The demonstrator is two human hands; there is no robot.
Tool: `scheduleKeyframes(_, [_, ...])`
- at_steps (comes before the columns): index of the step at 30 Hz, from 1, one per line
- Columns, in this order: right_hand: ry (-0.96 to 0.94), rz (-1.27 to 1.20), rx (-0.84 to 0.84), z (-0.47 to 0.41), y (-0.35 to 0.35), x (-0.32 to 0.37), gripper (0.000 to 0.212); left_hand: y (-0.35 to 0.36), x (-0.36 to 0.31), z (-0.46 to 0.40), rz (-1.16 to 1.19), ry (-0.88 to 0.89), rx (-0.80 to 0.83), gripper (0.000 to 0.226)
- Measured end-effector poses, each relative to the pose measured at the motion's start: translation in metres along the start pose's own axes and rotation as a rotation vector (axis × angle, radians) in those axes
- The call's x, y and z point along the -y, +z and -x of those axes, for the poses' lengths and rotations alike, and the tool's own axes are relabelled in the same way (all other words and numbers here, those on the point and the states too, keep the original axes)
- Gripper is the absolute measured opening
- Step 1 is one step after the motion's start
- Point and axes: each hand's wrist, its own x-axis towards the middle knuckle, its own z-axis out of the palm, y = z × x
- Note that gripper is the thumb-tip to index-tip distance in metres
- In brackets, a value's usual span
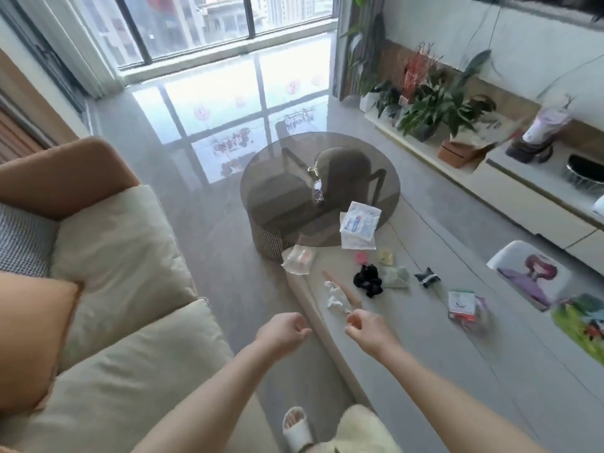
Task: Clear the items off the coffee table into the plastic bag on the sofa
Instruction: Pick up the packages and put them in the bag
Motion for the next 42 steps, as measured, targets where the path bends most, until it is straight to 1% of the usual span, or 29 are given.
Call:
scheduleKeyframes(5, [0.119, -0.056, 0.027, -0.032, 0.000, 0.013, 0.029, -0.024, 0.003, -0.052, -0.020, 0.030, 0.085, 0.028])
scheduleKeyframes(11, [0.249, -0.141, 0.039, -0.103, -0.008, 0.015, 0.028, -0.049, 0.007, -0.127, -0.066, -0.014, 0.153, 0.026])
scheduleKeyframes(15, [0.337, -0.235, 0.019, -0.159, -0.011, 0.016, 0.028, -0.063, 0.010, -0.180, -0.076, -0.029, 0.187, 0.025])
scheduleKeyframes(19, [0.432, -0.339, -0.017, -0.211, -0.009, 0.013, 0.021, -0.073, 0.009, -0.243, -0.078, -0.042, 0.209, 0.029])
scheduleKeyframes(21, [0.482, -0.409, -0.053, -0.233, -0.004, 0.013, 0.021, -0.073, 0.007, -0.276, -0.087, -0.048, 0.216, 0.030])
scheduleKeyframes(24, [0.532, -0.499, -0.099, -0.267, 0.009, 0.008, 0.025, -0.066, 0.002, -0.323, -0.063, -0.037, 0.205, 0.030])
scheduleKeyframes(27, [0.595, -0.577, -0.130, -0.292, 0.035, 0.002, 0.015, -0.048, 0.009, -0.369, -0.037, -0.069, 0.233, 0.041])
scheduleKeyframes(28, [0.625, -0.605, -0.139, -0.299, 0.046, -0.001, 0.015, -0.041, 0.015, -0.384, -0.049, -0.081, 0.242, 0.044])
scheduleKeyframes(31, [0.731, -0.645, -0.193, -0.316, 0.082, -0.010, 0.026, -0.021, 0.034, -0.427, -0.113, -0.112, 0.220, 0.050])
scheduleKeyframes(34, [0.829, -0.639, -0.284, -0.330, 0.110, -0.022, 0.027, -0.007, 0.046, -0.459, -0.119, -0.196, 0.177, 0.050])
scheduleKeyframes(36, [0.868, -0.601, -0.307, -0.339, 0.128, -0.030, 0.029, 0.006, 0.052, -0.477, -0.133, -0.226, 0.136, 0.051])
scheduleKeyframes(40, [0.855, -0.551, -0.365, -0.358, 0.153, -0.044, 0.034, 0.030, 0.060, -0.498, -0.146, -0.160, 0.100, 0.063])
scheduleKeyframes(42, [0.840, -0.489, -0.378, -0.369, 0.160, -0.053, 0.037, 0.041, 0.061, -0.507, -0.128, -0.141, 0.075, 0.069])
